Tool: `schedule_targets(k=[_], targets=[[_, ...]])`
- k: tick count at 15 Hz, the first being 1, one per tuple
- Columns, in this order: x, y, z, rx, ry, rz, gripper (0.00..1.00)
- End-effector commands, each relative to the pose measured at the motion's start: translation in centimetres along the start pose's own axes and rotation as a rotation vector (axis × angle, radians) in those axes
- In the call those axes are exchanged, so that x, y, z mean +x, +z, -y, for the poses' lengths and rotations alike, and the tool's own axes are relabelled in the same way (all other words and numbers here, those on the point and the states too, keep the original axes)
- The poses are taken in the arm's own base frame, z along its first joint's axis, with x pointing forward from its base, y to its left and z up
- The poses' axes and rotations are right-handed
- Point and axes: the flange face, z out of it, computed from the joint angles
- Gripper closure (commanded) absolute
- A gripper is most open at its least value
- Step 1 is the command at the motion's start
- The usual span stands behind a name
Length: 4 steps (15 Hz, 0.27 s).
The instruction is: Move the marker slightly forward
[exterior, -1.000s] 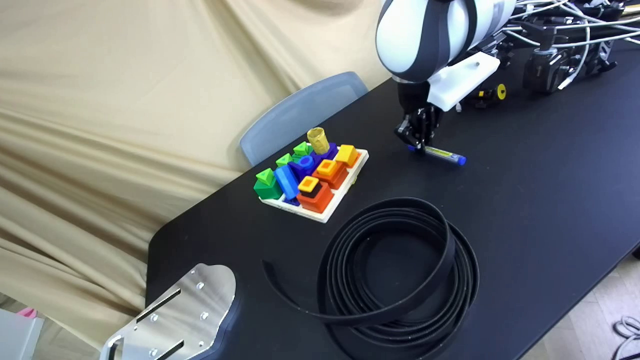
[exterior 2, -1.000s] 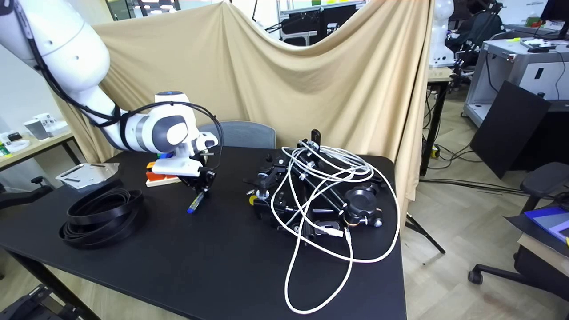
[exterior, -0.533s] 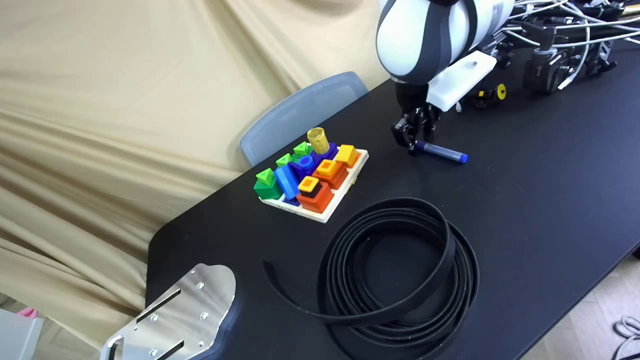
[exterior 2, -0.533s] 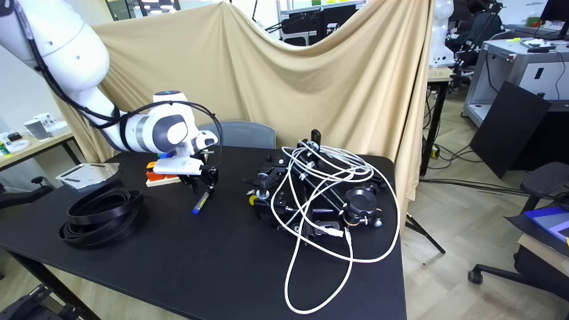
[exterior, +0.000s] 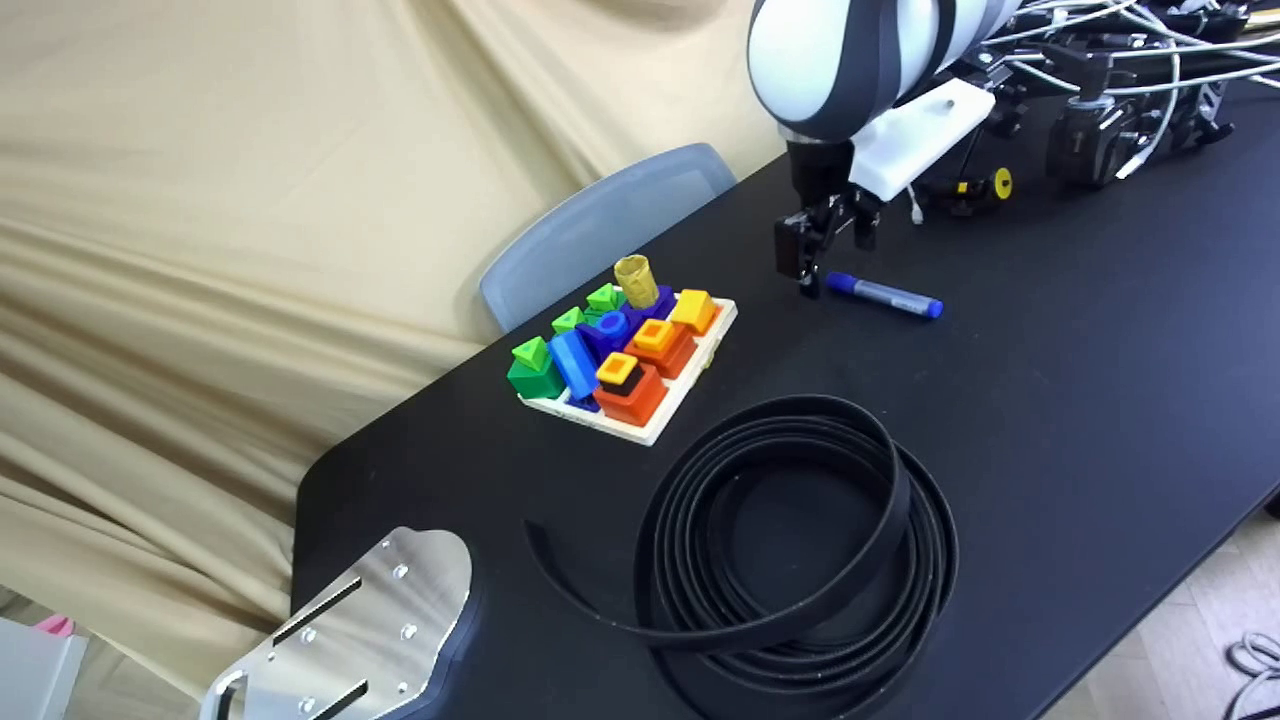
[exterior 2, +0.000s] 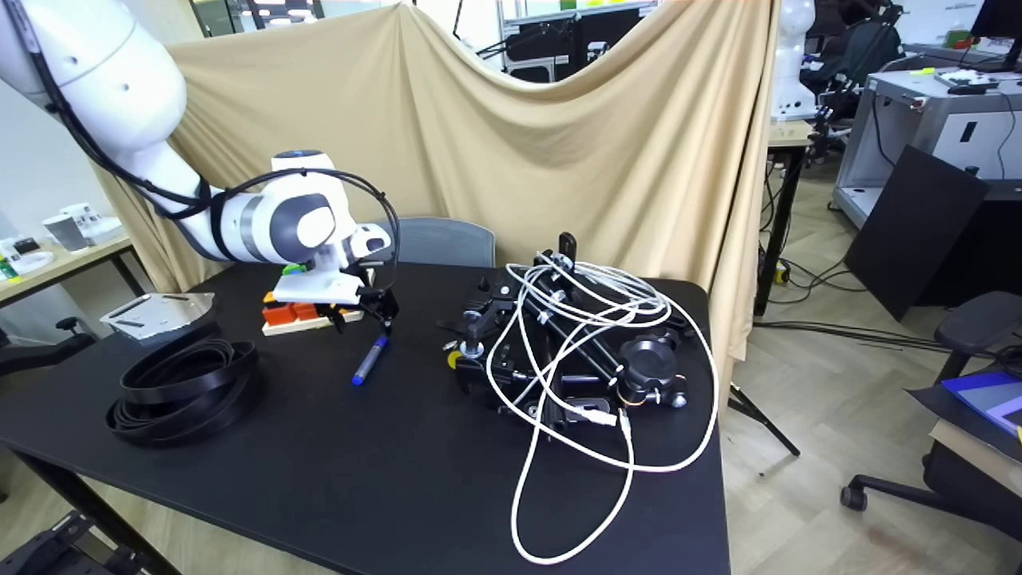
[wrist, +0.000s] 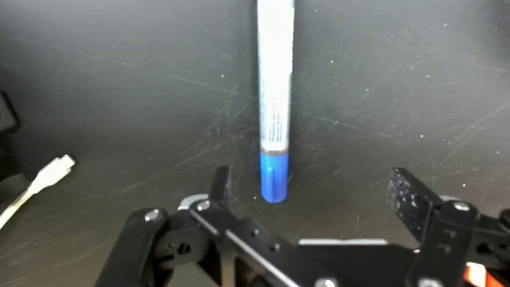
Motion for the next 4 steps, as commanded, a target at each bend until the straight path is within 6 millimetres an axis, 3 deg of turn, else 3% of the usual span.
schedule_targets(k=[1,4], targets=[[-1.1,-2.7,0.5,0.036,0.021,0.014,0.0],[-1.8,-4.3,1.0,0.058,0.016,0.011,0.0]])
